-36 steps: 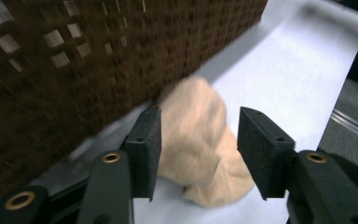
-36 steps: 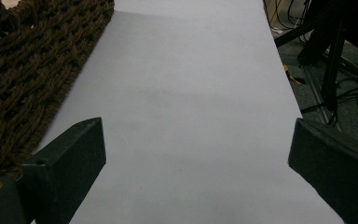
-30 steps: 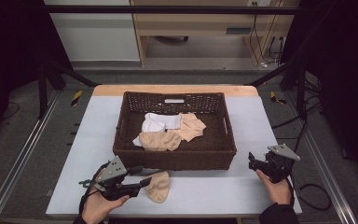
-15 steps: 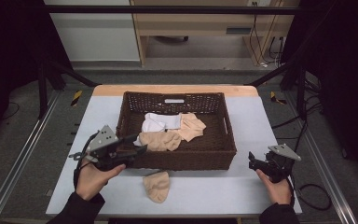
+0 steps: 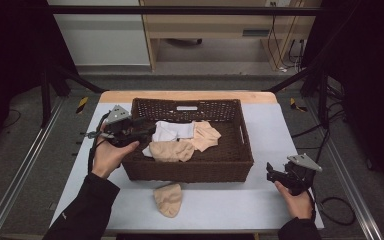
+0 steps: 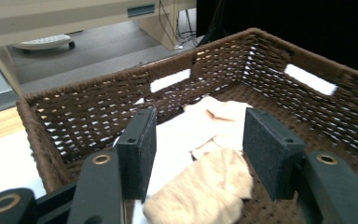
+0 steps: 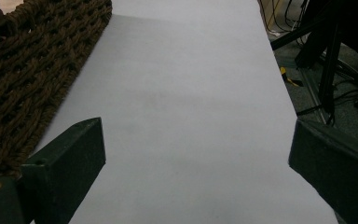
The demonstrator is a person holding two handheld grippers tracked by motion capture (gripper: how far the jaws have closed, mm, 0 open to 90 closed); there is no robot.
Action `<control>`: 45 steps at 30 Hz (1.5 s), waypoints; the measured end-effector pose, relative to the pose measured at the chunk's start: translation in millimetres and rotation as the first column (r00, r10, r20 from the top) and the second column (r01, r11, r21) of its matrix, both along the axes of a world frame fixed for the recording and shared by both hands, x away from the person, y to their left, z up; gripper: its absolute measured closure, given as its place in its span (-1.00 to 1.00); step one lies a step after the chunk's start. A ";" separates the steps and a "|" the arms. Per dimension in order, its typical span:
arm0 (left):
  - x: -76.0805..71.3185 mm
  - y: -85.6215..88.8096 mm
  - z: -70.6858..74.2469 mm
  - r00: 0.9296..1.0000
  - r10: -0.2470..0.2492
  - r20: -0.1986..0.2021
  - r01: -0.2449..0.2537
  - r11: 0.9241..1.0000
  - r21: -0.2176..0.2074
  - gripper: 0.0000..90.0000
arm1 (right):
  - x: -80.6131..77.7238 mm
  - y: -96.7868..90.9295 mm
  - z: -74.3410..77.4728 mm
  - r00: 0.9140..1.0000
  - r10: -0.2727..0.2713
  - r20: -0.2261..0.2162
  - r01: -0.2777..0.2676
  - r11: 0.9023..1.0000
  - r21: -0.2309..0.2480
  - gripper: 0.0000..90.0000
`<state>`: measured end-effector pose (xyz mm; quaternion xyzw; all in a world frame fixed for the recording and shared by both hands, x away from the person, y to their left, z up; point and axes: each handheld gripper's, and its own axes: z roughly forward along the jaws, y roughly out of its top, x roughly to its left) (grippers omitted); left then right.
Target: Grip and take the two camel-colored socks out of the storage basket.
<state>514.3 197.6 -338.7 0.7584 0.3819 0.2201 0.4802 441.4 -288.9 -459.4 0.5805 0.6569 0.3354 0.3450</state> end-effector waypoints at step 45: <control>62.5 -35.0 -98.3 0.939 0.046 -0.341 0.047 0.964 0.261 -0.19 | 0.9 -1.9 -0.1 1.000 -0.012 0.004 0.012 1.000 -0.016 -0.91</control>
